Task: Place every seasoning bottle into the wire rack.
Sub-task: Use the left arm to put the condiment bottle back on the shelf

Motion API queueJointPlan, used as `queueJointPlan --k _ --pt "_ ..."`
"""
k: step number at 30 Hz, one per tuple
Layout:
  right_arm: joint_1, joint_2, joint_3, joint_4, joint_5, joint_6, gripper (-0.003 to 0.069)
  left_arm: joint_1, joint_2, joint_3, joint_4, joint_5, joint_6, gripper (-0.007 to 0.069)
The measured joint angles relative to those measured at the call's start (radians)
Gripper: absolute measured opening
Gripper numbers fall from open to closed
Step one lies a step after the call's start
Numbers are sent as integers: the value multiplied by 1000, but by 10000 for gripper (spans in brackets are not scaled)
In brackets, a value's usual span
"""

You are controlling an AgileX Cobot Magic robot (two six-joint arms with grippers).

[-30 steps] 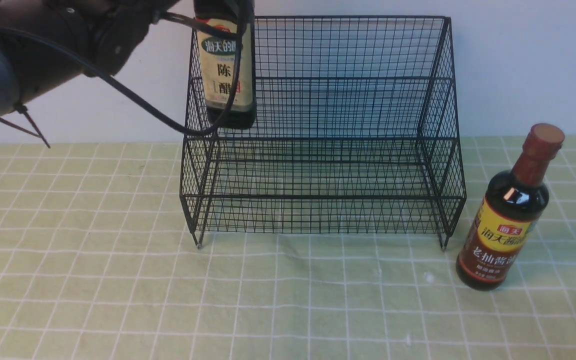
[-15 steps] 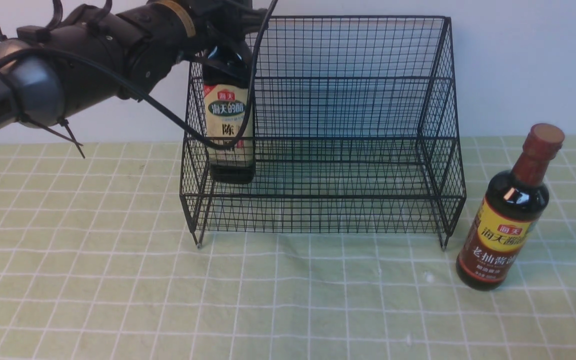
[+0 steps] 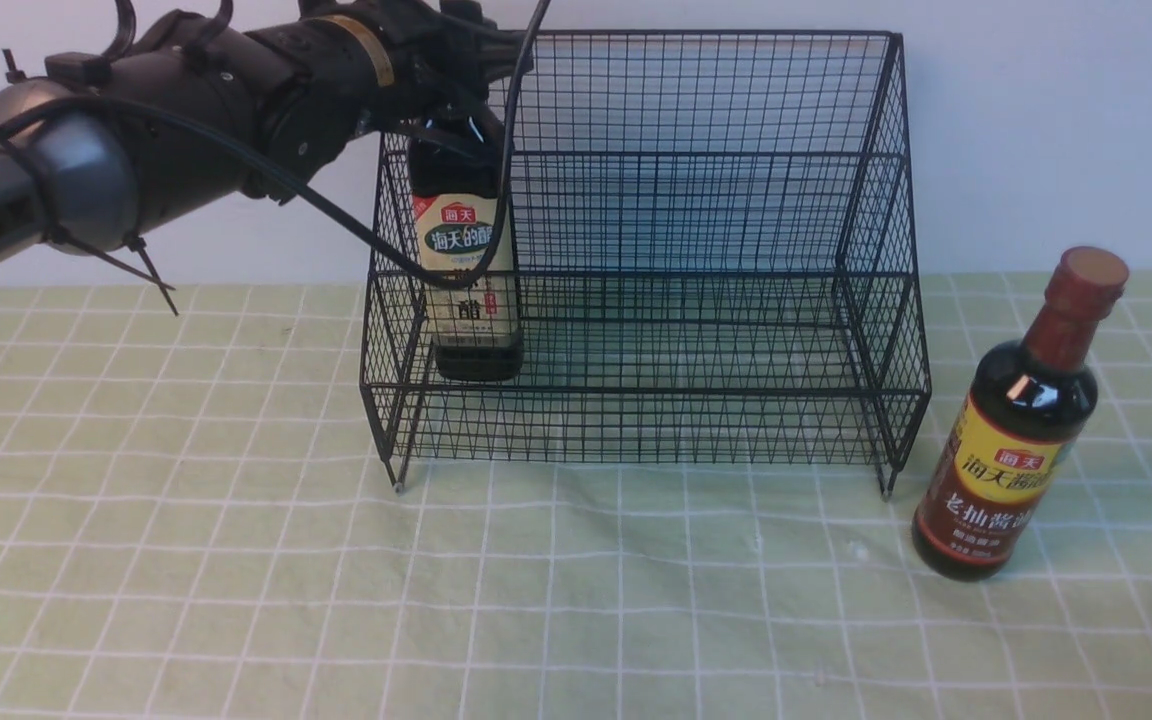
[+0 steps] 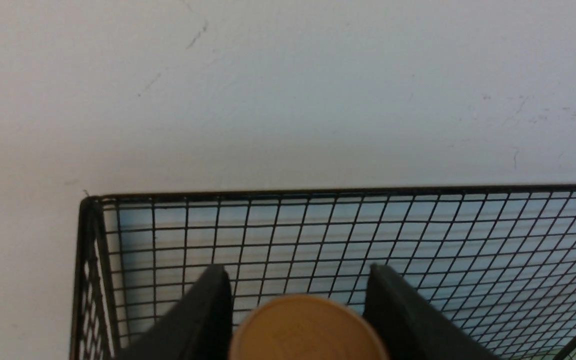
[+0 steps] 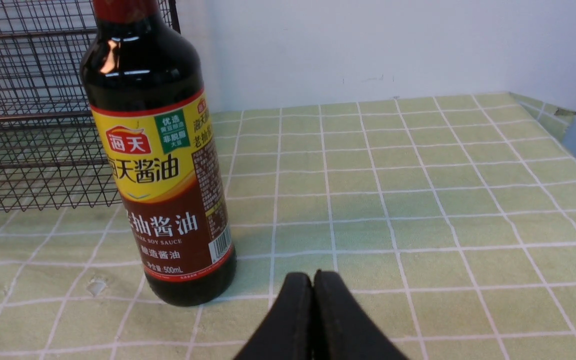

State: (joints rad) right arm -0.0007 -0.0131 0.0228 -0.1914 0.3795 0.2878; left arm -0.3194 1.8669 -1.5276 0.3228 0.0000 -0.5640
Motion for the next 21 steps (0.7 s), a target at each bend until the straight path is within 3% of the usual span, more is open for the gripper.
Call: queueJointPlan --k 8,21 --pt "0 0 0 0 0 0 -15 -15 -36 -7 14 31 9 450" --pt "0 0 0 0 0 0 -15 -32 -174 -8 112 198 13 452"
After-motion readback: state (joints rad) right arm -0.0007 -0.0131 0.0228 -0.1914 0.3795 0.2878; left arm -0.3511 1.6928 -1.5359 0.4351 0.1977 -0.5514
